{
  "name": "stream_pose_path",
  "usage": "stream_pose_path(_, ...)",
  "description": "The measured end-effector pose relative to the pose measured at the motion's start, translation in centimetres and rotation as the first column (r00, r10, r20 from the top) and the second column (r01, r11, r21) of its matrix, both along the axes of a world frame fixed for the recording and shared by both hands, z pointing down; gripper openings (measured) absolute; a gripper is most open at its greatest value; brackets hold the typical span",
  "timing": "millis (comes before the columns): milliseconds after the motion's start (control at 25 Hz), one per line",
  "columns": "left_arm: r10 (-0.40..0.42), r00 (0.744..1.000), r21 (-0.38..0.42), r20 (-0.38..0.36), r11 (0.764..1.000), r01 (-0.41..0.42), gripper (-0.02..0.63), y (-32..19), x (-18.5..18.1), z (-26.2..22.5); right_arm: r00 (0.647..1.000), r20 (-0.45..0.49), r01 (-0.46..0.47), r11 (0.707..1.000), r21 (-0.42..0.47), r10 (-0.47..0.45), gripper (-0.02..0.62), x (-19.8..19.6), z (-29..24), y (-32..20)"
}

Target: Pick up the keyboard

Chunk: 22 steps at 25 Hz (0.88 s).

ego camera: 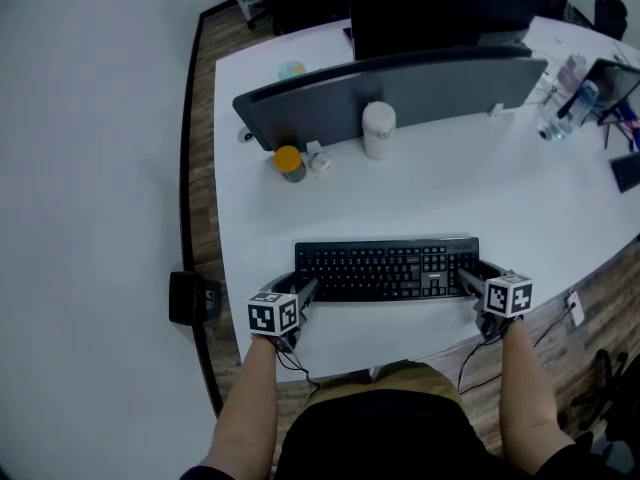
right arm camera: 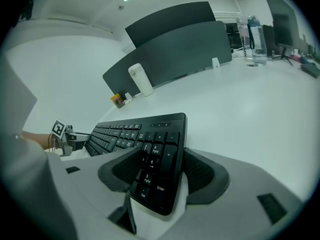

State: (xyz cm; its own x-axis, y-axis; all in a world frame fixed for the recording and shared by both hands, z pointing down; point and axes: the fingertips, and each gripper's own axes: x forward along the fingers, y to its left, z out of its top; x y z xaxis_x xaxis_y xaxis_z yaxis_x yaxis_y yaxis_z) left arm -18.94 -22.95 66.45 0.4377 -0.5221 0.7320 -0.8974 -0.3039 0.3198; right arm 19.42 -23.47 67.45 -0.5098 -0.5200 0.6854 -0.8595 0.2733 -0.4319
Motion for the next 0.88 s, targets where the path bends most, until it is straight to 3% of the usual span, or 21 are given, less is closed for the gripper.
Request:
stream_pose_path(280, -0.023, 1.0, 0.073, 0.005, 0.997, 0.022, 0.222, -0.6, -0.1, -0.2, 1.0, -0.006, -0.016, 1.0, 0.011, 0.016, 0.262, 0.1, 0.2, 0.0)
stream_pose_path(520, -0.041, 0.999, 0.078, 0.01, 0.996, 0.04, 0.219, -0.6, -0.1, -0.3, 0.999, -0.029, -0.021, 1.0, 0.014, 0.021, 0.262, 0.2, 0.0, 0.1)
stream_pose_path(760, -0.06, 0.998, 0.12, -0.021, 0.991, 0.062, 0.219, -0.7, 0.5, -2.1, 0.998, -0.062, -0.016, 0.996, 0.091, 0.022, 0.262, 0.9, -2.9, -1.0)
stream_pose_path(880, -0.071, 0.997, 0.177, -0.027, 0.981, 0.075, 0.219, -1.2, 0.5, -4.6, 0.998, -0.063, -0.009, 0.989, 0.151, 0.018, 0.262, 0.8, -5.5, -2.0)
